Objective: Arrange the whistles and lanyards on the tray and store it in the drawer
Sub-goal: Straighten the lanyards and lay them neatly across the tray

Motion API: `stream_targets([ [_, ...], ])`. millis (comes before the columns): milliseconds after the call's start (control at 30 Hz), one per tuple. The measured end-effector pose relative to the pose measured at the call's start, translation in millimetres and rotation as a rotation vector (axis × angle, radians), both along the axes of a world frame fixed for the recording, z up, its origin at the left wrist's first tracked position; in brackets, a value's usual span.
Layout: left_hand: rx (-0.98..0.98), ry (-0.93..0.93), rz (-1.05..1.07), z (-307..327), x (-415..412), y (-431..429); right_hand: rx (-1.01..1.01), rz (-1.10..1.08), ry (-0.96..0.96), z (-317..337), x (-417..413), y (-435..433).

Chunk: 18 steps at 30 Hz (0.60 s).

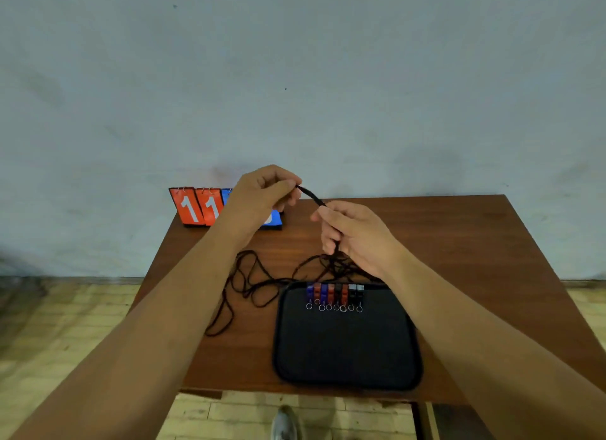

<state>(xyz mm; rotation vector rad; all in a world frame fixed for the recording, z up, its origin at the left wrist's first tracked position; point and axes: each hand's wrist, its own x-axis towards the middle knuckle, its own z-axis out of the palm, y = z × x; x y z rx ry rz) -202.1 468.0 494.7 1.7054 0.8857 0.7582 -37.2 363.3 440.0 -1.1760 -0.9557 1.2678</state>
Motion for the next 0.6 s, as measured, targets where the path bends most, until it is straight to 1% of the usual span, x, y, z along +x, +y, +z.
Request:
stream_targets([
  [100, -0.075, 0.066, 0.086, -21, -15, -11, -0.062, 0.004, -0.136, -5, 14, -15],
  [233, -0.125, 0.144, 0.118, -50, -34, -25, -0.153, 0.046, -0.42, -12, 28, -36],
  [333, -0.169, 0.262, 0.103, -73, -41, -32, -0.208, 0.097, -0.637, -22, 39, -47],
  [400, -0.207, 0.352, 0.086, -92, -43, -36, -0.244, 0.111, -0.692, -34, 48, -57],
  [600, -0.281, 0.447, 0.134, -157, -53, -38, -0.422, 0.094, -0.835, -89, 75, -78],
])
